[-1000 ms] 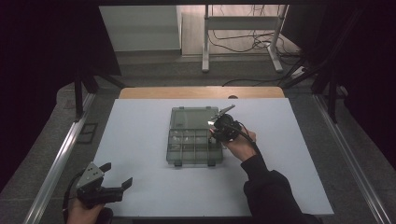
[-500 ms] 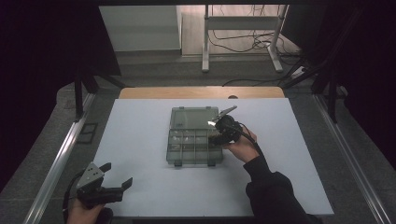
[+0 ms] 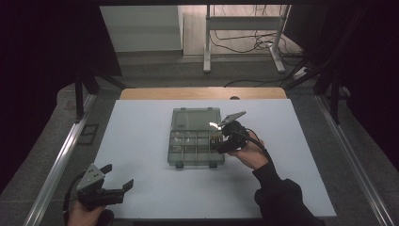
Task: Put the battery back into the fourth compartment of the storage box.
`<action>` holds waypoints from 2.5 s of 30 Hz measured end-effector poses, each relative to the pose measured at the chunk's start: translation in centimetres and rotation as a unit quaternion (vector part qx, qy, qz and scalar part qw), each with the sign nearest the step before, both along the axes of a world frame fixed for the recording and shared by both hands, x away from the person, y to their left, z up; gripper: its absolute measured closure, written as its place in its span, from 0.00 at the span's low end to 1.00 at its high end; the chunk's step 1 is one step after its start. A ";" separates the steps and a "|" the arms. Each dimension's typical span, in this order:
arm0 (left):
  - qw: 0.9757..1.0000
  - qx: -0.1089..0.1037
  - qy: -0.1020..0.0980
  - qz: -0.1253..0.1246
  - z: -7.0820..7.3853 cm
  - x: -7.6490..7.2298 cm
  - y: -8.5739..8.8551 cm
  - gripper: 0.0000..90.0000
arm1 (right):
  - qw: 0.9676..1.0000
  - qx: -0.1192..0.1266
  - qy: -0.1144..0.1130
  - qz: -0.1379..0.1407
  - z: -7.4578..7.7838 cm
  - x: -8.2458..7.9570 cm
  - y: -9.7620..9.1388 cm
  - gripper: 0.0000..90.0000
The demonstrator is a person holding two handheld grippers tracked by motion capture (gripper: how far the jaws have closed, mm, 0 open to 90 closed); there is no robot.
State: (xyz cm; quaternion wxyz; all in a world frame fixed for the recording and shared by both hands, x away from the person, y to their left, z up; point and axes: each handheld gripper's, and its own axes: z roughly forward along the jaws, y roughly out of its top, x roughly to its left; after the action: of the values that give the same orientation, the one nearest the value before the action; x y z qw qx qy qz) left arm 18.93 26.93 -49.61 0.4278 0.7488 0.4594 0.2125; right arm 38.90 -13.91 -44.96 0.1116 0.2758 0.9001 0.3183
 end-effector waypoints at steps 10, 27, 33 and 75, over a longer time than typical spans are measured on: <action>1.000 -0.002 -0.001 0.000 0.0 0.0 0.0 0.04 | 1.000 -0.004 -0.001 0.014 -0.1 -1.2 -0.5 0.17; 1.000 -0.003 -0.001 0.000 0.0 0.0 0.1 0.04 | 1.000 -0.005 -0.008 0.018 -0.1 -2.8 -1.3 0.08; 1.000 -0.003 -0.001 0.000 0.0 0.0 0.1 0.04 | 1.000 -0.008 -0.016 0.019 0.0 -3.3 -1.4 0.05; 1.000 -0.002 -0.002 -0.001 0.0 0.0 0.0 0.04 | 0.998 -0.002 -0.056 0.020 1.4 -7.6 -3.8 0.02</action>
State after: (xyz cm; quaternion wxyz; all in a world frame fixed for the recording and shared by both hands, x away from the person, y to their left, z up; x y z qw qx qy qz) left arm 18.89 26.98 -49.62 0.4307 0.7478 0.4585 0.2123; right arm 31.26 -17.69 -43.55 0.1555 0.2392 0.8984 0.3338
